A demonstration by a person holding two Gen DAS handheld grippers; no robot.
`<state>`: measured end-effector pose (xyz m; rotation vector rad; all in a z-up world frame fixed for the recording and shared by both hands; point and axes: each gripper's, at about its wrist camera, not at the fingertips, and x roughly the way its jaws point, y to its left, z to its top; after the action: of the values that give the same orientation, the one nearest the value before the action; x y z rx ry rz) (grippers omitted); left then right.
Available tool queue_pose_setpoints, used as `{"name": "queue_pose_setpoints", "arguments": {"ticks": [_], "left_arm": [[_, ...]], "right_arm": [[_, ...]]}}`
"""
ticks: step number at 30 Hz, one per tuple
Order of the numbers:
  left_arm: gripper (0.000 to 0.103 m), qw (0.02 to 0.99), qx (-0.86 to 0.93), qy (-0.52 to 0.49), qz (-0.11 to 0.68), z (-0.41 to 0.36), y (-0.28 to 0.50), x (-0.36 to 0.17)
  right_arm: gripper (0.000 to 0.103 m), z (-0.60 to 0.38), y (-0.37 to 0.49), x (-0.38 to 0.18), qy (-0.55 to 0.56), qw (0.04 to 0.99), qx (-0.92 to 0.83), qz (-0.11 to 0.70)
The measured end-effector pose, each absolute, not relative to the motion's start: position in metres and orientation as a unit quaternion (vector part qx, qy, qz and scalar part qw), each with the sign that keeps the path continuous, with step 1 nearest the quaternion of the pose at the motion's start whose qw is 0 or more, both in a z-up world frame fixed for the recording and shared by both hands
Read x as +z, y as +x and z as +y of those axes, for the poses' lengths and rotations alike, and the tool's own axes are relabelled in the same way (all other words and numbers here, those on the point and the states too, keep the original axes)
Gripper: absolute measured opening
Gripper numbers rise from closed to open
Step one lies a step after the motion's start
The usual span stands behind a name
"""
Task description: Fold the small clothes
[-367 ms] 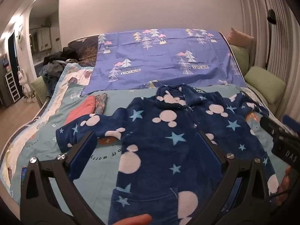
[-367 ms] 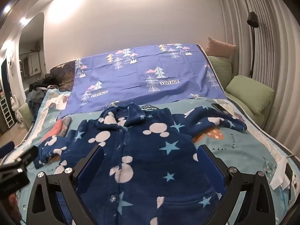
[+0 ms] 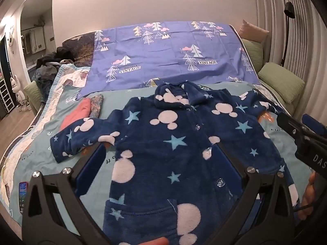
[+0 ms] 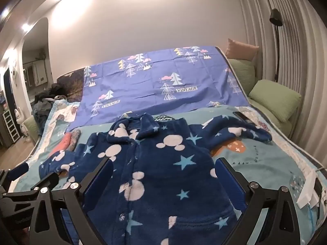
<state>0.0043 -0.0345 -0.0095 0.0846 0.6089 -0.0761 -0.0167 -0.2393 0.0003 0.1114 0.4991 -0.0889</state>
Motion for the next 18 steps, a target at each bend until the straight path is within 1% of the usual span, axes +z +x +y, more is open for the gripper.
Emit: {"name": "queue_pose_setpoints", "arguments": {"ticks": [4,8,9,18], "left_arm": [[0.102,0.954,-0.024,0.047,0.294,-0.042,0.001,-0.010],[0.102,0.950,-0.014,0.054,0.308,-0.050,0.004,-0.009],[0.102,0.950,-0.017,0.053,0.306,-0.041,0.004,-0.009],[0.102,0.951,-0.039,0.045,0.303,-0.042,0.005,-0.014]], "right_arm": [[0.101,-0.240,-0.015,-0.003,0.059,0.965,-0.036,0.254],[0.101,-0.238,-0.014,-0.005,0.051,0.965,-0.039,0.256],[0.101,-0.239,-0.013,-0.005,0.052,0.964,-0.039,0.256],[0.101,-0.241,-0.014,-0.003,0.050,0.964,-0.051,0.256]]}}
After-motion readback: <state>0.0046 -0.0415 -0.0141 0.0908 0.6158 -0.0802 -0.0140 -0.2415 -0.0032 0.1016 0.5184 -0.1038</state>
